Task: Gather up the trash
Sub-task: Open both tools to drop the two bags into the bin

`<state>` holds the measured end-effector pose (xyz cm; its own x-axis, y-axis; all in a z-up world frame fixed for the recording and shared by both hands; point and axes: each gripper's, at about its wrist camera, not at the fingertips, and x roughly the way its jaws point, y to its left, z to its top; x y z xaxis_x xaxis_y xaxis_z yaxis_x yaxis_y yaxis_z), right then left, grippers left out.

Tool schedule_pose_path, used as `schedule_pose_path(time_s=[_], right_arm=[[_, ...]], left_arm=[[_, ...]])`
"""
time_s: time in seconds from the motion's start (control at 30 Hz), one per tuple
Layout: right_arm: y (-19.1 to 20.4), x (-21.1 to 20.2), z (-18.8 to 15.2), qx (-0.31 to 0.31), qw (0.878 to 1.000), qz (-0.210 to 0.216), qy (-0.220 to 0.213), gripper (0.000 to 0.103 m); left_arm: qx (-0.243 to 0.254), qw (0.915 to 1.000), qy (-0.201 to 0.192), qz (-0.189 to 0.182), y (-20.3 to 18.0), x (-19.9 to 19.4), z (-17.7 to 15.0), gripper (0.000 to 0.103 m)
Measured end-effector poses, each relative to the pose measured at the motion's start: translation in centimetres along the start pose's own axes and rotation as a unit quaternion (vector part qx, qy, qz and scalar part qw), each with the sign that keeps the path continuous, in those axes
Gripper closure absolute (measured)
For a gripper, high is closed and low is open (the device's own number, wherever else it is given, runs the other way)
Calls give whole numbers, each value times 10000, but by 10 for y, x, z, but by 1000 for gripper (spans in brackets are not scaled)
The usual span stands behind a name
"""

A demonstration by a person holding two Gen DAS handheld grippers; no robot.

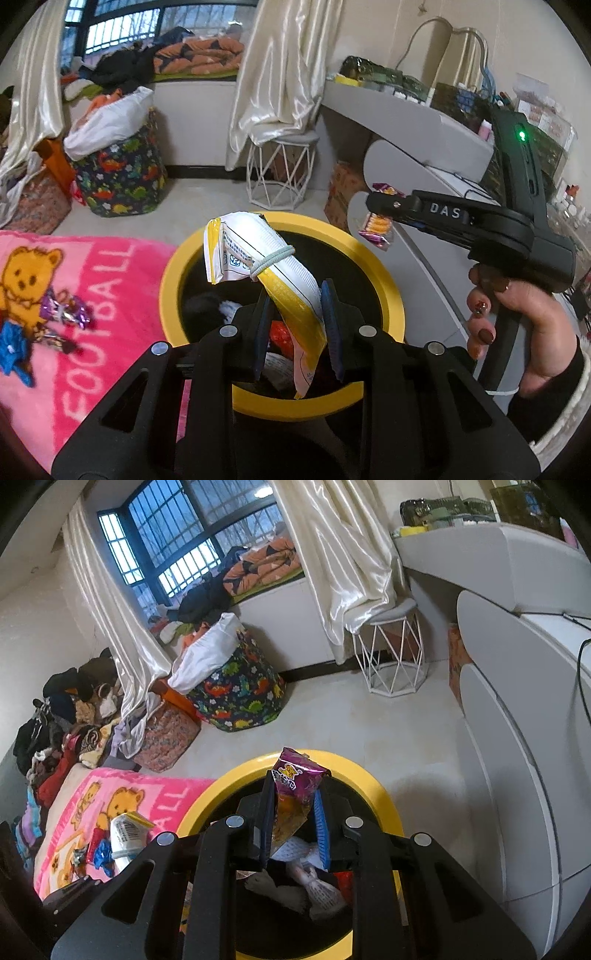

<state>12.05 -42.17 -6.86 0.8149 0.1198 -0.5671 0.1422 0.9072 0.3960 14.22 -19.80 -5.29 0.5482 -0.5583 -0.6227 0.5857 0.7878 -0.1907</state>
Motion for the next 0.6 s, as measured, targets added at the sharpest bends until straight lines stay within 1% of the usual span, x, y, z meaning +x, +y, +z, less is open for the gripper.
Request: schedule_pose_path(time_s=[0.33,0.5,0.57,0.6], right_arm=[[-5,15,0,72,9999,-36,139,84],[-8,23,1,149,9996,41,215,82],[-9,24,1,193,9996,31,215,77],[-11,25,0,225,9995,65,226,72]], left_arm=[[37,9988,424,-258,-6,25,-9,83],[-22,9976,645,-254,-5,36,-15,82],[-80,9971,711,-262,-2,39,-15,82],[-117,9970,728,-246,-1,39,-15,81]])
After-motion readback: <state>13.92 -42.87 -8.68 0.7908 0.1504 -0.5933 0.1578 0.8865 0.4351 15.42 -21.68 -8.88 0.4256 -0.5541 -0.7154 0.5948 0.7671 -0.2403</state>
